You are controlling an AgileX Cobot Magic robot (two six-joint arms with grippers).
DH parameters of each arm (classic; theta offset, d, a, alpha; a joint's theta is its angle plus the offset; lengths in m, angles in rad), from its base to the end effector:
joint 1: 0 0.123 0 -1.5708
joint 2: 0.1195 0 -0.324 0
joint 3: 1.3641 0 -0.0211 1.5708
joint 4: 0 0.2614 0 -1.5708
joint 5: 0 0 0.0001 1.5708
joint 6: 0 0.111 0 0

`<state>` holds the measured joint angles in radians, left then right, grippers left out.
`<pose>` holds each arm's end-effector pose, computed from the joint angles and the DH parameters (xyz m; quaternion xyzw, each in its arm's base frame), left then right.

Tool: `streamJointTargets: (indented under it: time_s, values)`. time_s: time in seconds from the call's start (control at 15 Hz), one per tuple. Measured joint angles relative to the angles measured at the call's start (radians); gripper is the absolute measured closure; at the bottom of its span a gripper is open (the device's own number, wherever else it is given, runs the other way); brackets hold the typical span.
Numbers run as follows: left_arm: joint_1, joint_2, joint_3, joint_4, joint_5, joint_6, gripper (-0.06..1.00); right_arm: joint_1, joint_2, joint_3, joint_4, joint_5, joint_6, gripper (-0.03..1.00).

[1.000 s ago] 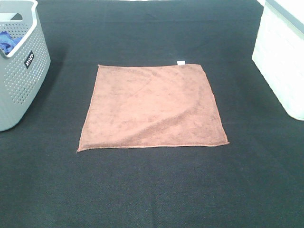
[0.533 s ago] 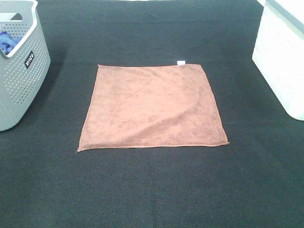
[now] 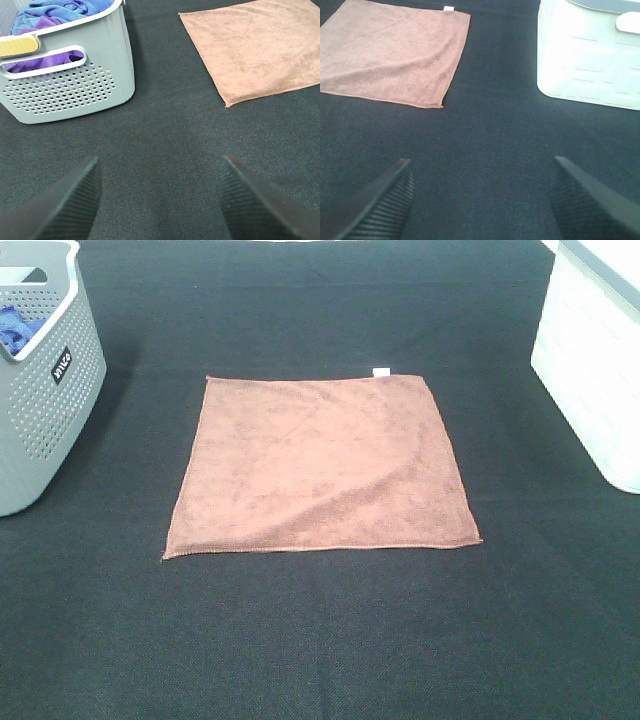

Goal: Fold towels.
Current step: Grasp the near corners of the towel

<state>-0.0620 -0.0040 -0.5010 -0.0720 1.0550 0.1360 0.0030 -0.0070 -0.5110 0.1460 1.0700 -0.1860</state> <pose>-0.0180 -0.0058 0.2743 0.0854 0.8456 -0.0165 0.5267 -0.0204 0.0141 0.2764 -0.0839 0.8445 0.0247 0.5283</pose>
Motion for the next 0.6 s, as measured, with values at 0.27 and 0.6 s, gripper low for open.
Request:
streamJointTargets:
  time_s: [0.27, 0.6]
  values:
    - [0.000, 0.000, 0.000, 0.000, 0.000, 0.000, 0.31, 0.000, 0.000, 0.000, 0.000, 0.000, 0.000, 0.26]
    - [0.000, 0.000, 0.000, 0.000, 0.000, 0.000, 0.31, 0.000, 0.000, 0.000, 0.000, 0.000, 0.000, 0.26]
